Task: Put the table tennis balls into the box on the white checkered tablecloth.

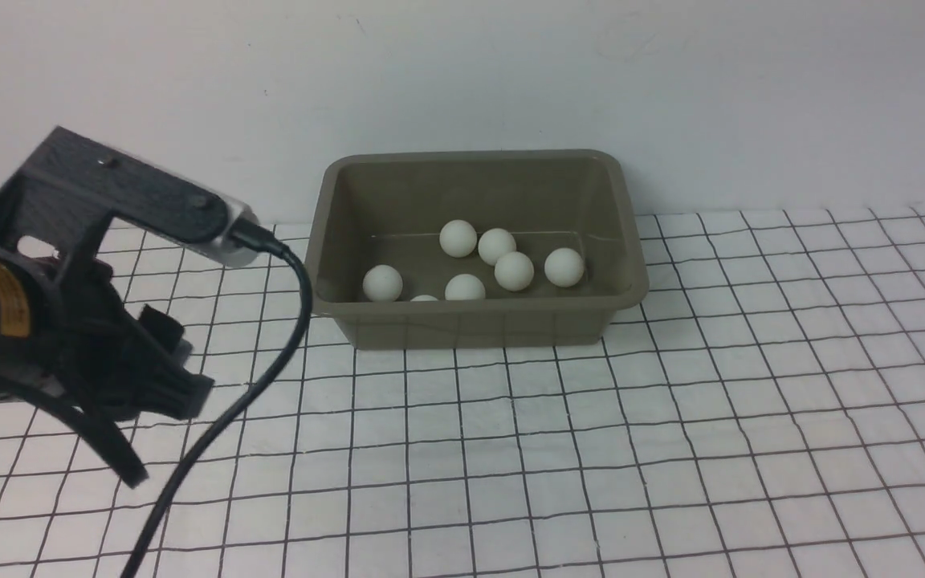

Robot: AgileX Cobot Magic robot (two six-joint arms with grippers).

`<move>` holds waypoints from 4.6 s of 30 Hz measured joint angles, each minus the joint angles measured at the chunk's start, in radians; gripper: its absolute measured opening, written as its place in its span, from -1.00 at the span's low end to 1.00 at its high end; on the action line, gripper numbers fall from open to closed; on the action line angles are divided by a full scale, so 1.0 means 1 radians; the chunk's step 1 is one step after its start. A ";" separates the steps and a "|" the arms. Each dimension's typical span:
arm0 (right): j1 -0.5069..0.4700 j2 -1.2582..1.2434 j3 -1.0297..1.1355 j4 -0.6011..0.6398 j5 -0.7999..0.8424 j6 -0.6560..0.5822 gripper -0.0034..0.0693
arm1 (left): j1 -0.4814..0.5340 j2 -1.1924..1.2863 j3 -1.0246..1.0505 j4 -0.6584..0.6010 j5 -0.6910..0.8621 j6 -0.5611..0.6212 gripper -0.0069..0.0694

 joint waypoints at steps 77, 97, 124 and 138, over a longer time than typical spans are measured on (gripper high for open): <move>0.198 -1.247 1.700 -0.594 -0.819 0.607 0.31 | 0.002 -0.058 0.005 -0.116 -0.327 -0.022 -0.03; 0.198 -1.247 1.713 -0.715 -0.767 0.728 0.31 | 0.002 -0.057 0.005 -0.116 -0.373 -0.022 -0.03; 0.198 -1.247 1.713 -0.716 -0.763 0.731 0.31 | 0.068 -0.135 0.106 -0.062 -0.372 -0.022 -0.03; 0.198 -1.247 1.713 -0.718 -0.761 0.731 0.31 | 0.407 -0.612 0.622 -0.117 -0.581 -0.022 -0.03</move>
